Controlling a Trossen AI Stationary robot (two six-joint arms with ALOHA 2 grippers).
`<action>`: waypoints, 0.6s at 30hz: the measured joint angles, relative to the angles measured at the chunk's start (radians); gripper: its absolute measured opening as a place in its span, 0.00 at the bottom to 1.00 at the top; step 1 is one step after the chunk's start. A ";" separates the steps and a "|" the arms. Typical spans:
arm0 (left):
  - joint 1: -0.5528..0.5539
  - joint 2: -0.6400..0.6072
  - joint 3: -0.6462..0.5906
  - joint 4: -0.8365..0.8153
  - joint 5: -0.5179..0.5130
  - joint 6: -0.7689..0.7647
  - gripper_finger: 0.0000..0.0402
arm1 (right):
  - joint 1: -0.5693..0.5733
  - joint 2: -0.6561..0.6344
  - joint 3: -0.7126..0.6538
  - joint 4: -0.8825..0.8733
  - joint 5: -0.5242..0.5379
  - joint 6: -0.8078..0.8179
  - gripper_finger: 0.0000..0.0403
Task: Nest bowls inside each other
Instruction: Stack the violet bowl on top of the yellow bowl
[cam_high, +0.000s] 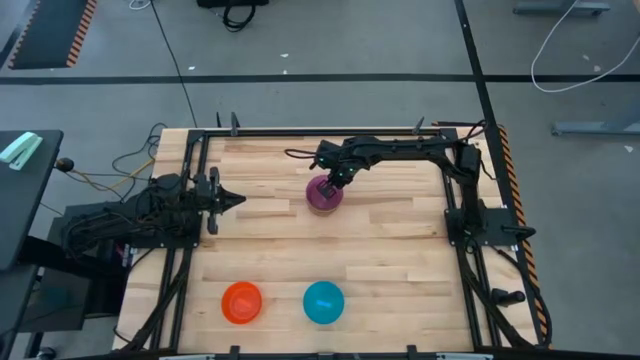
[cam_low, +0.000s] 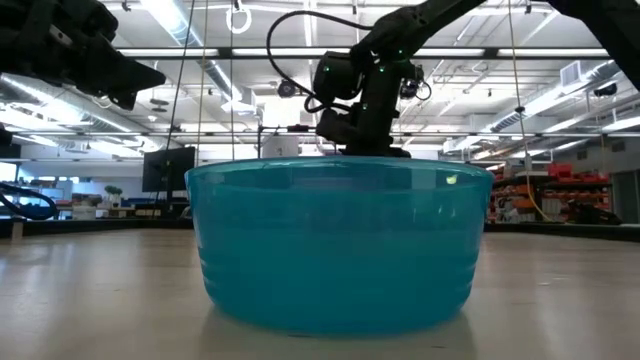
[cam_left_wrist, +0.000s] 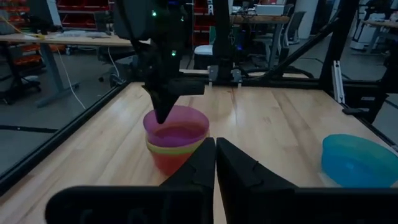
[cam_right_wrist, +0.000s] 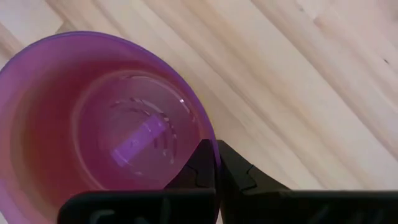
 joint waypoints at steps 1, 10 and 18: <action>0.000 0.000 0.000 0.000 0.000 0.000 0.06 | 0.000 0.000 0.000 0.001 -0.002 -0.001 0.00; 0.000 0.000 0.000 0.000 0.000 0.000 0.04 | 0.010 0.000 0.000 -0.001 -0.043 0.000 0.00; 0.000 0.000 0.000 -0.001 0.000 0.001 0.06 | 0.021 0.000 0.000 -0.002 -0.056 0.002 0.01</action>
